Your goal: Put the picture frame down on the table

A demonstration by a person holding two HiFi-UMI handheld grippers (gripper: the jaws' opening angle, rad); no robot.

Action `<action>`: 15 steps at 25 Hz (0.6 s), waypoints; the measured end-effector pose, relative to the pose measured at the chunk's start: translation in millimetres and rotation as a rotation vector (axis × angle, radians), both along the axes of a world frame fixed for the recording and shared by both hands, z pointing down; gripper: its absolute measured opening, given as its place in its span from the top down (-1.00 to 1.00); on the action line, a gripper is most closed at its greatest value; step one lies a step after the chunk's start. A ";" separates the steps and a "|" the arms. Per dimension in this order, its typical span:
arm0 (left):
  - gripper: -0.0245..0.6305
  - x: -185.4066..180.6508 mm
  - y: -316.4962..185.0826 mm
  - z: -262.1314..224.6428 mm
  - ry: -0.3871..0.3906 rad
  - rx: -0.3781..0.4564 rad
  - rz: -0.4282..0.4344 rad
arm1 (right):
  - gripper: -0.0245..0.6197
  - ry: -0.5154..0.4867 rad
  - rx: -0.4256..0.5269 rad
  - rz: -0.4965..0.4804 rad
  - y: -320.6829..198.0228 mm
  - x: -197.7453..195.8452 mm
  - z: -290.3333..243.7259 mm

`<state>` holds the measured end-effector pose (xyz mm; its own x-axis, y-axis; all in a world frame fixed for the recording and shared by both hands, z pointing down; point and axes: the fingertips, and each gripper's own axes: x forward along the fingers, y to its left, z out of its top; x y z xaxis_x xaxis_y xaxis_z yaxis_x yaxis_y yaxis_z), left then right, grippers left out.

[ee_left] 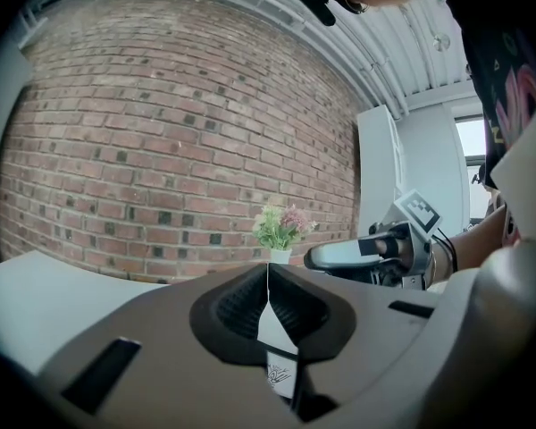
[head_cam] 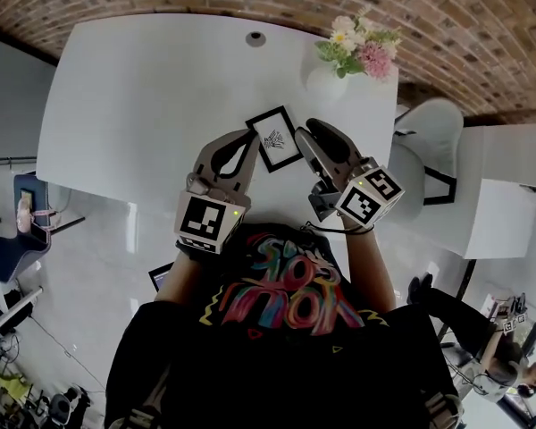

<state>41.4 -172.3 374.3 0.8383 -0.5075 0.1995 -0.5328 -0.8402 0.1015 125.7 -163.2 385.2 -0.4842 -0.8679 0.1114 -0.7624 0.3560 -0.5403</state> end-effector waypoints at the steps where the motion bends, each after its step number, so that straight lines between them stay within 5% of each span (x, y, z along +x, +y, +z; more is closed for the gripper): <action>1: 0.85 0.1 3.3 -3.7 0.004 0.005 0.003 | 0.45 0.001 0.027 -0.002 3.4 -2.0 -11.0; 15: 0.85 8.2 24.3 -22.3 0.028 0.036 0.043 | 0.85 0.209 0.239 -0.044 50.6 -18.5 -76.2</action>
<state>49.6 -148.0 352.1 0.8644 -0.4773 0.1582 -0.4935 -0.8655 0.0855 107.2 -112.6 308.9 -0.5102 -0.8600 0.0080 -0.8290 0.4892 -0.2711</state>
